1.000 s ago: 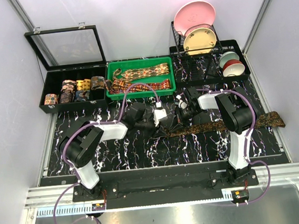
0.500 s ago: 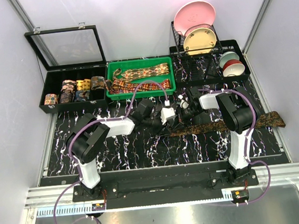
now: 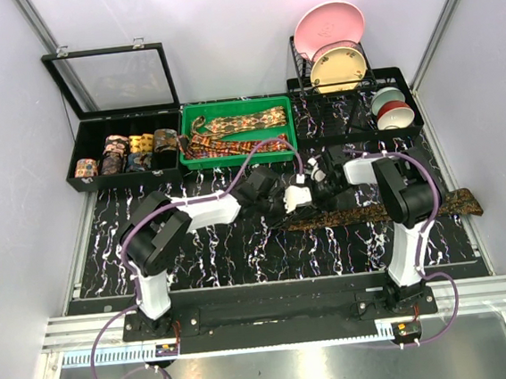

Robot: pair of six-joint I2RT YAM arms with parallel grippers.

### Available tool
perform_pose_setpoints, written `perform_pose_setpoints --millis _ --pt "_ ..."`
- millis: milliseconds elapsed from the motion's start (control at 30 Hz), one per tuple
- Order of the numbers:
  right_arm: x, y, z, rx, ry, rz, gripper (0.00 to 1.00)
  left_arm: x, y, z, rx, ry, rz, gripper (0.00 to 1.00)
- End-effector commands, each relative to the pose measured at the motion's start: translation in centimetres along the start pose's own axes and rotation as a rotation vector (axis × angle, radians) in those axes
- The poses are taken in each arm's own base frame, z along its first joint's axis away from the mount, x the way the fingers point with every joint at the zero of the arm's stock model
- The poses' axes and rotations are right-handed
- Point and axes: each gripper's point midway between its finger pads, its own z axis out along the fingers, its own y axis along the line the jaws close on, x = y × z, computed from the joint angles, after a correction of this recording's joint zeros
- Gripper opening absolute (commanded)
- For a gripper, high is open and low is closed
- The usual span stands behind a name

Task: Roll the ties
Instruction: Roll the tie at the center of the board.

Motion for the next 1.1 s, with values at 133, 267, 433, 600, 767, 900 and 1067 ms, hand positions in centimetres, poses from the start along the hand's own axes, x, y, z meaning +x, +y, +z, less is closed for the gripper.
perform_pose_setpoints --millis 133,267,433,600,767,900,1067 --pt "-0.6 3.5 -4.2 -0.086 -0.054 -0.088 0.33 7.7 -1.4 0.6 0.010 0.350 -0.047 0.24" --pt "-0.6 3.0 -3.6 -0.094 -0.047 -0.062 0.37 7.2 -1.7 -0.1 0.038 0.371 -0.046 0.24" --pt "0.3 2.4 -2.9 -0.119 -0.006 -0.011 0.29 6.1 -2.2 -0.9 0.061 0.357 -0.050 0.24" --pt "1.8 1.8 -2.5 -0.117 0.058 0.032 0.06 5.5 -2.0 -1.1 0.044 0.343 -0.078 0.23" --pt "2.9 0.6 -1.3 -0.064 0.125 0.037 0.11 5.1 -1.4 -1.3 0.009 0.313 -0.135 0.23" --pt "2.8 -1.1 0.0 -0.002 0.147 0.064 0.11 3.7 -1.1 -1.3 -0.026 0.225 -0.180 0.24" --pt "2.1 -3.0 0.6 0.092 0.138 0.067 0.11 1.9 -0.8 -1.7 -0.043 0.105 -0.164 0.24"
